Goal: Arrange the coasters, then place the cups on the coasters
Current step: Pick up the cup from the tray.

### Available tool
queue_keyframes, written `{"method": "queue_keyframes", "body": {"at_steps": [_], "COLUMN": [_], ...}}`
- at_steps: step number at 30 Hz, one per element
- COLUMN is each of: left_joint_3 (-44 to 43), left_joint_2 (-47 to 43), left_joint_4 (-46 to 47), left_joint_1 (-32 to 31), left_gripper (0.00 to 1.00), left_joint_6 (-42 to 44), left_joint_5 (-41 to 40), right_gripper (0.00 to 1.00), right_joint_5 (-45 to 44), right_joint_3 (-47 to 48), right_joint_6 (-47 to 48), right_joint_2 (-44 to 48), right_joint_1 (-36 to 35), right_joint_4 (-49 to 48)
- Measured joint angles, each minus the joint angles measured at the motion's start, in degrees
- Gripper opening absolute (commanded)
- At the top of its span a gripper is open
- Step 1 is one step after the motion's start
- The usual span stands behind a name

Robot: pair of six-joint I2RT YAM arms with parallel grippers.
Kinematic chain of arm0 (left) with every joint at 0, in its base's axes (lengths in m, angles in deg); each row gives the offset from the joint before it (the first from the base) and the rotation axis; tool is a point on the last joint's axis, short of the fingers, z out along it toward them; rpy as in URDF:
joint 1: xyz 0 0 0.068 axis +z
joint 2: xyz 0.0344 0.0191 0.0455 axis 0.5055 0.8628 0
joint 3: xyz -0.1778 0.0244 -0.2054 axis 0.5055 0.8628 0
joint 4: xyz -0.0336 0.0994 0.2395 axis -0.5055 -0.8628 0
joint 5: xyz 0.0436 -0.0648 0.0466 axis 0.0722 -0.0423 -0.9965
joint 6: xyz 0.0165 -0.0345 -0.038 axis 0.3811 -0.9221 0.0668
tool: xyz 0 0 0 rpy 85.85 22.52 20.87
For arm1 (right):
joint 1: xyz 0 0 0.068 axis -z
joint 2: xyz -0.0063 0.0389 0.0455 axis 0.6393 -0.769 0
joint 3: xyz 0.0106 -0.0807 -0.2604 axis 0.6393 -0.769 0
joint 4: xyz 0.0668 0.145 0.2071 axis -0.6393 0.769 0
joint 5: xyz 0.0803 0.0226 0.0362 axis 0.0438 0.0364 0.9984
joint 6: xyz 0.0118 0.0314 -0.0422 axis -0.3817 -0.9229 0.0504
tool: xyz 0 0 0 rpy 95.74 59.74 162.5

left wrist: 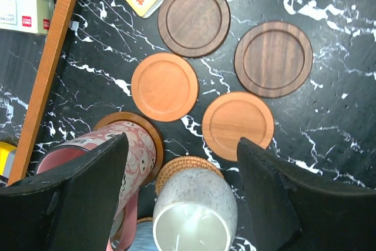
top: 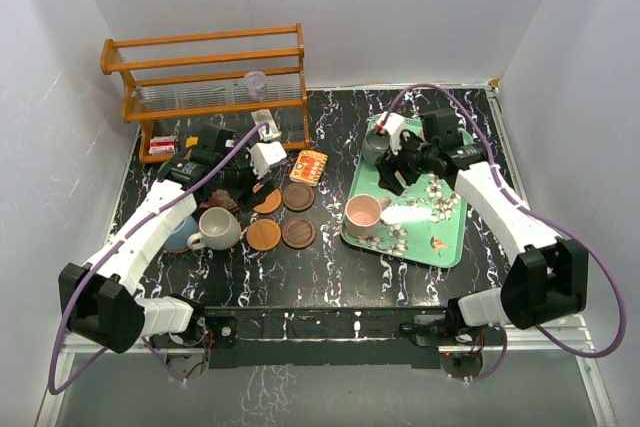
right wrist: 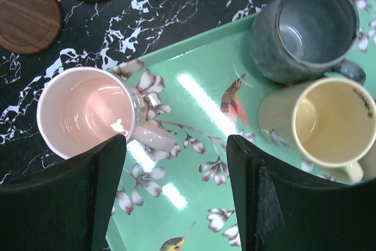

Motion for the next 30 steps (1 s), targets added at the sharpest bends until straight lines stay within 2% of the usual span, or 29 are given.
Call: {"method": "queue_keyframes", "body": {"at_steps": [9, 16, 18, 24, 30], "left_joint_3": [0.0, 0.0, 0.3, 1.4, 2.2], "left_joint_2": [-0.7, -3.1, -3.8, -4.9, -4.9], "left_joint_4": [2.6, 3.0, 3.3, 3.8, 4.0], "left_joint_1": [0.6, 3.3, 3.9, 4.3, 4.3], "left_gripper": [0.81, 0.82, 0.82, 0.83, 0.82], "left_joint_6": [-6.0, -7.5, -7.6, -7.5, -6.8], "left_joint_5": [0.0, 0.9, 1.1, 1.6, 2.9], "right_gripper": [0.68, 0.66, 0.61, 0.37, 0.17], "right_joint_5": [-2.8, -8.2, -9.4, -12.0, -13.6], "right_joint_3": [8.0, 10.6, 11.5, 15.6, 15.8], "right_joint_6": [10.7, 14.3, 14.6, 15.5, 15.5], "right_joint_2": [-8.7, -16.5, -18.7, -24.5, -24.8], "right_joint_1": [-8.2, -15.8, -17.2, -19.5, -19.5], "right_joint_4": [9.4, 11.8, 11.9, 14.7, 16.2]}}
